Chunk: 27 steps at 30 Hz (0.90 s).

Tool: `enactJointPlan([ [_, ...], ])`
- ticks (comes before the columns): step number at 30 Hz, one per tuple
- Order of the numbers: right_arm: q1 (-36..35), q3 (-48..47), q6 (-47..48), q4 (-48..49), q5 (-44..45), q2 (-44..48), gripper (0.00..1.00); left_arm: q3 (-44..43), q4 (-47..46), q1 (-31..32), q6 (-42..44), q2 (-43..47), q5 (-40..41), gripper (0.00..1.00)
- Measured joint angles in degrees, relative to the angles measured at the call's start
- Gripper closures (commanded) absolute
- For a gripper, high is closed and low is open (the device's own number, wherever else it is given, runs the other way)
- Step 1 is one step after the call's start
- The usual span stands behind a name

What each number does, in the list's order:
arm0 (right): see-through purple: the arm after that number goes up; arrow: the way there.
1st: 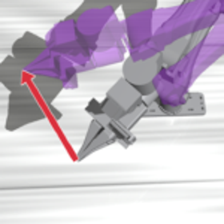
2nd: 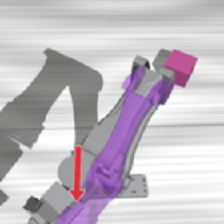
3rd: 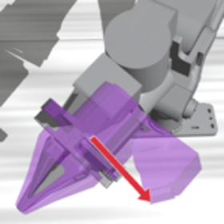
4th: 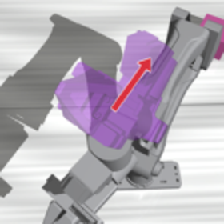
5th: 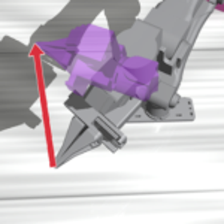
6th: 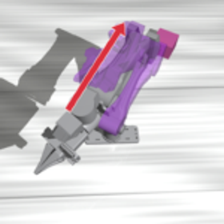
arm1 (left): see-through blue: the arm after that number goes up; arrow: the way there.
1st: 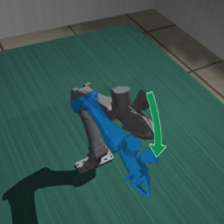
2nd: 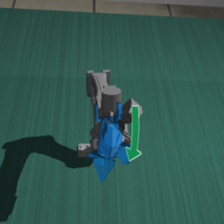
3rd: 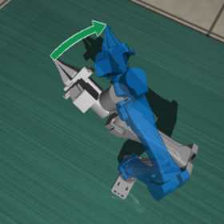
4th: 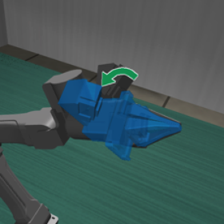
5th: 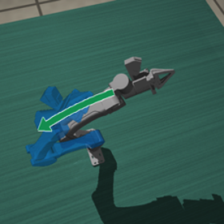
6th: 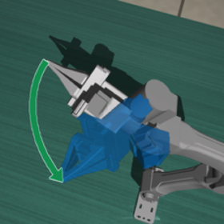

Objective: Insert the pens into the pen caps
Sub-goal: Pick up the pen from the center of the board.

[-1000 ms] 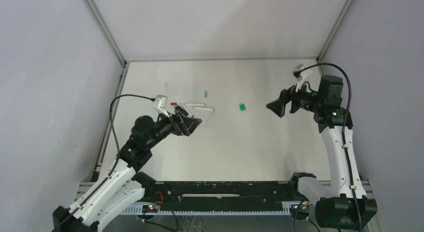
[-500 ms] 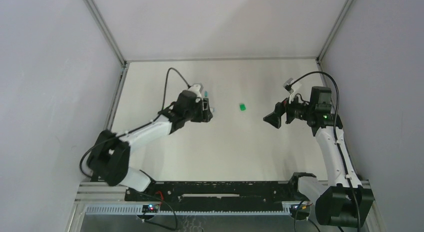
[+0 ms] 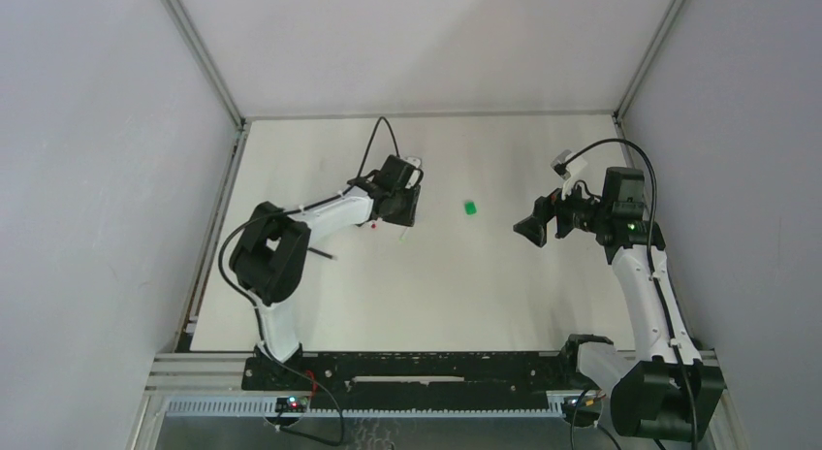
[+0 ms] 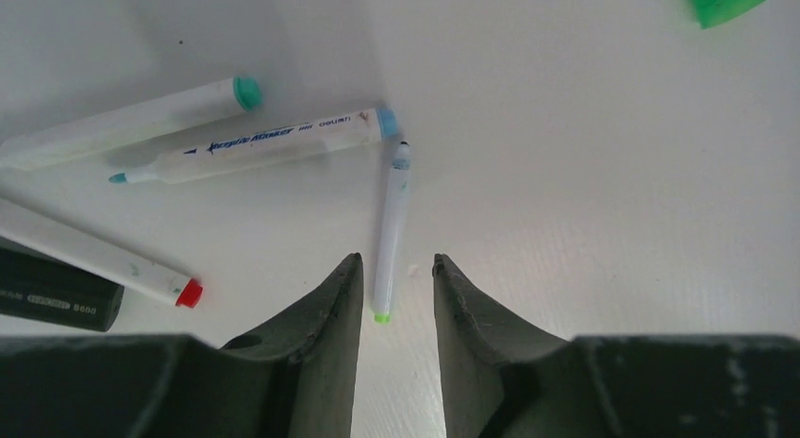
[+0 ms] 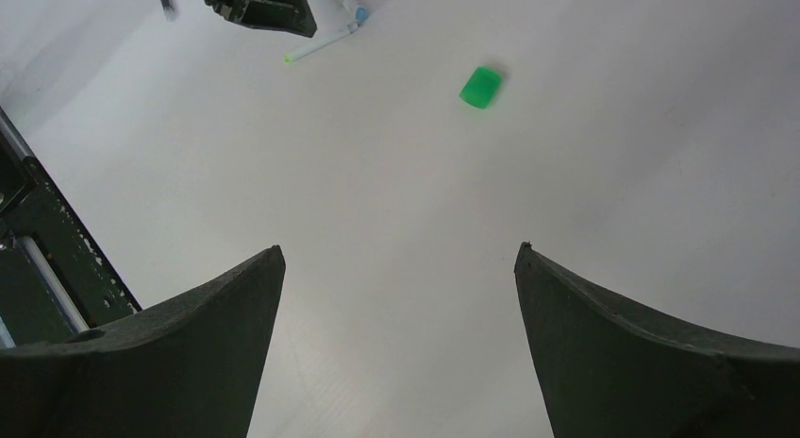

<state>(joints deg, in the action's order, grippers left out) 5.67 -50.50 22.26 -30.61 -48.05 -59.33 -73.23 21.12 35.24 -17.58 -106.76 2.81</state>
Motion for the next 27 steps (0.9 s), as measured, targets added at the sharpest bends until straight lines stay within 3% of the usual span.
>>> enactJointPlan([
  [27,0.3,0.0,0.0,0.0,0.3,0.1,0.0,-3.8,5.2,0.9,1.6,-6.6,-1.6,0.76],
])
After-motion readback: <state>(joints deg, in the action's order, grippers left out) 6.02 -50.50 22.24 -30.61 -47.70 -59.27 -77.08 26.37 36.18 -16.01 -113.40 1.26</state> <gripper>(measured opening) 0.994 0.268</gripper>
